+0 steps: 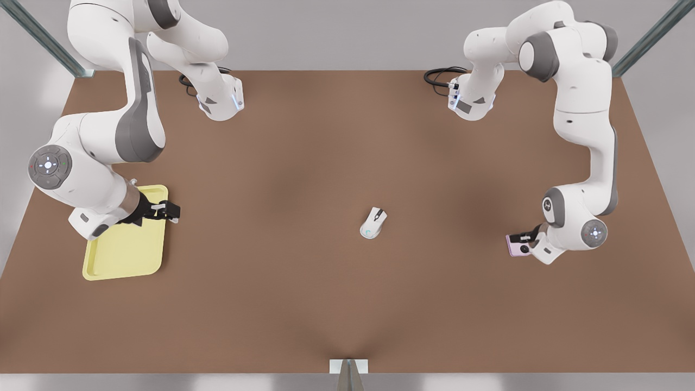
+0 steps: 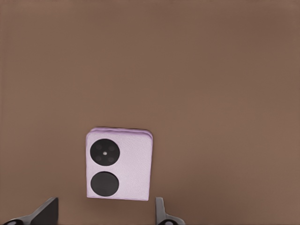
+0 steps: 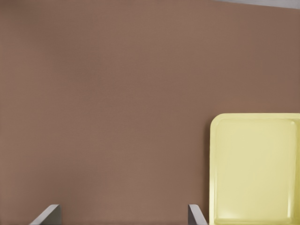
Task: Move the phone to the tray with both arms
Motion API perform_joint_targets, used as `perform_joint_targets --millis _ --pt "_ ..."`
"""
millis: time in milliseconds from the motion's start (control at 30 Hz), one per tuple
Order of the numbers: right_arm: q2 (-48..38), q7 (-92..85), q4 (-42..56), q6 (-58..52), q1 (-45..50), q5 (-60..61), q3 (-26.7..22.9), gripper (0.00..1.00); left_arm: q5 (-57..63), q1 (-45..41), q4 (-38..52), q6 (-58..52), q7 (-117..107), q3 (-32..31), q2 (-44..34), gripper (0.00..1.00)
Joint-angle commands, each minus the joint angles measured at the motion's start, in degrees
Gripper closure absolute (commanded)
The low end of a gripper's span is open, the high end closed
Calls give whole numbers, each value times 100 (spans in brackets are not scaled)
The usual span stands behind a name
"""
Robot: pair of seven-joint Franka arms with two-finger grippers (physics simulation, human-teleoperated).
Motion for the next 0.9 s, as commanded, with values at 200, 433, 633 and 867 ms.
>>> perform_joint_targets --millis 200,433,633,867 --pt "-5 -33 3 2 -17 5 0 0 12 -22 68 731 111 0 323 0" --pt "-13 2 3 -7 -9 23 0 0 12 -22 68 731 111 0 429 0" --pt "-5 2 3 -7 0 23 0 0 12 -22 68 722 93 -18 455 0" --pt "-5 -7 3 -7 -9 14 0 0 12 -22 68 722 49 -35 464 24"
